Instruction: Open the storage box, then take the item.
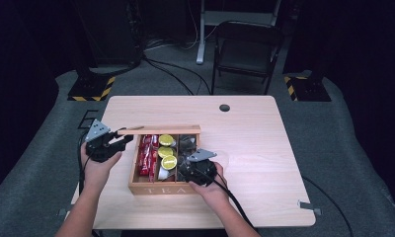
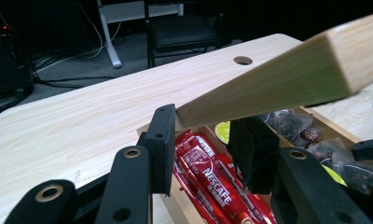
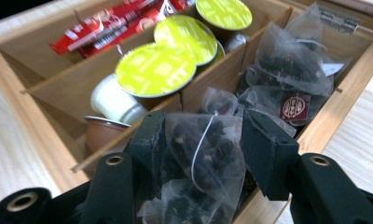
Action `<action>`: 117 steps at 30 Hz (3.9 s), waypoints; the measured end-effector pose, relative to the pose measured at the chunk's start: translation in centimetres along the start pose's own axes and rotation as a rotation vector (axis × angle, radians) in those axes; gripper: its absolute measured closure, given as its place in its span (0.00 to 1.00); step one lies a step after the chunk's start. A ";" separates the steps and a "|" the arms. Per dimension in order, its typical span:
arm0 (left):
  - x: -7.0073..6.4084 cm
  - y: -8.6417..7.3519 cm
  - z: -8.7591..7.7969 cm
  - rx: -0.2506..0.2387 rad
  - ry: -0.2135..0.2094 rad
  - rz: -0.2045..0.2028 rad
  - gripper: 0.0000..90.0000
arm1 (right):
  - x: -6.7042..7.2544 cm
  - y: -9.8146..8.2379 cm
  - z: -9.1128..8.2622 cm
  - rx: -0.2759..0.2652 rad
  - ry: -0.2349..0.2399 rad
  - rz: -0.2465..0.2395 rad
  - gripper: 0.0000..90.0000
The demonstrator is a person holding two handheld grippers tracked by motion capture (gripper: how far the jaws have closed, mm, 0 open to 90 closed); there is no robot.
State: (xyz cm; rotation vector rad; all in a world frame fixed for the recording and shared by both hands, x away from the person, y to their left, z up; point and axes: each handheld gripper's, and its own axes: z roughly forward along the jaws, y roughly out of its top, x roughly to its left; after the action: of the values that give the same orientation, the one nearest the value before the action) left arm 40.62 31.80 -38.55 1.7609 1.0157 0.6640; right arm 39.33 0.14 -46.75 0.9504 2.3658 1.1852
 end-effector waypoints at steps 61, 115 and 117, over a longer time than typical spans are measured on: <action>0.0 0.0 0.1 -0.002 0.002 0.006 0.68 | -2.0 2.5 -7.8 -0.157 -0.010 0.001 0.99; -0.1 0.0 0.1 -0.003 0.002 0.007 0.67 | -6.2 -2.1 -7.3 -0.082 -0.144 0.106 0.78; -0.1 0.0 0.1 -0.004 0.000 0.007 0.66 | -6.0 -2.0 -7.3 -0.090 -0.146 0.106 0.75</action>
State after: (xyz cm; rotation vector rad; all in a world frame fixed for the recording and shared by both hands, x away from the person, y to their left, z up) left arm 40.65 31.66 -38.61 1.7619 1.0079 0.6701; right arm 38.87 -9.09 -43.99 1.1036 2.1541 1.2060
